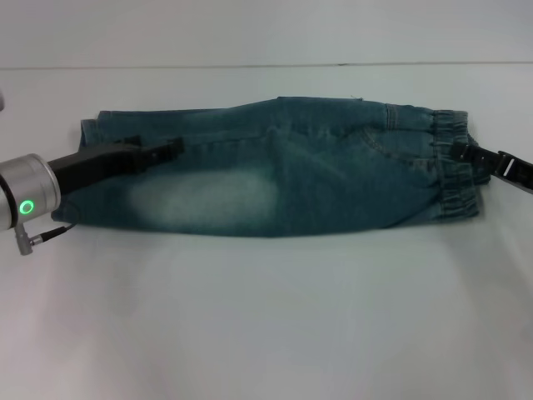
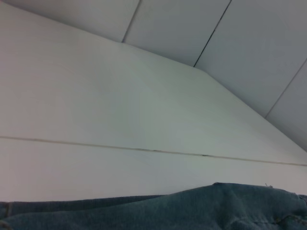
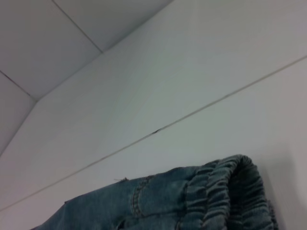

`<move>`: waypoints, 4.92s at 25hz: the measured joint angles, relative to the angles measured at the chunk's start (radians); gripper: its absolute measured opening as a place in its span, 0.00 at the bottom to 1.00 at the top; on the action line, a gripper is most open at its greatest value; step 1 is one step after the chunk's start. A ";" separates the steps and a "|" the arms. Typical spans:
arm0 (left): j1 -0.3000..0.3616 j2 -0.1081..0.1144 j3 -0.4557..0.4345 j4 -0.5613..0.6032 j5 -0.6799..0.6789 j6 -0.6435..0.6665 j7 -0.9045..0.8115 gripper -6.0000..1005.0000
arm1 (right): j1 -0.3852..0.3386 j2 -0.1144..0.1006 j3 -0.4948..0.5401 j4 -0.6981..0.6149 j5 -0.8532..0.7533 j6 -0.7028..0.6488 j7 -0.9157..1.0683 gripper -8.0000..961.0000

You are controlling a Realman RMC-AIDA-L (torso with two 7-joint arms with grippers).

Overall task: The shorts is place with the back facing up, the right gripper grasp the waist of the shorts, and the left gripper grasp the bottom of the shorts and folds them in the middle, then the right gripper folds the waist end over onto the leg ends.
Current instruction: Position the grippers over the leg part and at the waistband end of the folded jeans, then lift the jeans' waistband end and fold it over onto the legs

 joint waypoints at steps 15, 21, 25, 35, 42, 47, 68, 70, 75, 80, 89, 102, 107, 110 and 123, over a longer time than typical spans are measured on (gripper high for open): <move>-0.001 -0.002 0.033 -0.017 -0.035 -0.002 0.040 0.93 | 0.009 -0.018 -0.089 -0.013 0.000 -0.056 0.064 0.53; -0.001 -0.002 0.033 -0.031 -0.051 -0.003 0.067 0.93 | 0.006 -0.018 -0.093 -0.020 0.000 -0.069 0.064 0.38; -0.001 -0.001 0.033 -0.056 -0.096 0.001 0.119 0.93 | 0.004 -0.022 -0.093 -0.023 0.000 -0.086 0.064 0.26; -0.024 -0.004 0.032 -0.299 -0.395 0.006 0.525 0.91 | -0.017 -0.014 -0.086 -0.109 0.001 -0.178 0.106 0.11; -0.102 -0.005 -0.074 -0.698 -0.701 0.046 1.233 0.69 | -0.031 -0.009 -0.092 -0.188 0.001 -0.257 0.189 0.11; -0.128 -0.005 -0.321 -0.910 -0.719 0.057 1.644 0.58 | -0.042 0.003 -0.093 -0.270 0.000 -0.316 0.248 0.11; -0.162 -0.005 -0.507 -1.092 -0.642 -0.141 1.928 0.00 | -0.076 0.036 -0.030 -0.646 0.076 -0.633 0.420 0.11; -0.167 -0.005 -0.509 -1.104 -0.623 -0.152 1.928 0.01 | -0.049 0.037 -0.043 -0.662 0.078 -0.652 0.432 0.11; -0.176 -0.005 -0.510 -1.140 -0.581 -0.173 1.931 0.01 | 0.044 0.031 -0.061 -0.685 0.053 -0.667 0.456 0.11; -0.175 -0.005 -0.511 -1.179 -0.551 -0.174 1.931 0.01 | 0.143 0.032 -0.092 -0.683 -0.023 -0.648 0.464 0.11; -0.177 -0.005 -0.532 -1.232 -0.497 -0.187 1.929 0.01 | 0.242 0.038 -0.182 -0.656 -0.092 -0.598 0.469 0.11; -0.166 -0.005 -0.563 -1.252 -0.454 -0.192 1.927 0.01 | 0.233 0.036 -0.191 -0.659 -0.073 -0.608 0.479 0.11; -0.167 -0.005 -0.563 -1.260 -0.454 -0.192 1.926 0.01 | 0.234 0.036 -0.194 -0.662 -0.072 -0.617 0.481 0.10; -0.167 -0.005 -0.563 -1.263 -0.453 -0.192 1.924 0.01 | 0.239 0.036 -0.200 -0.661 -0.074 -0.615 0.481 0.10; -0.163 -0.005 -0.576 -1.265 -0.429 -0.191 1.898 0.01 | 0.239 0.038 -0.234 -0.642 -0.077 -0.592 0.473 0.11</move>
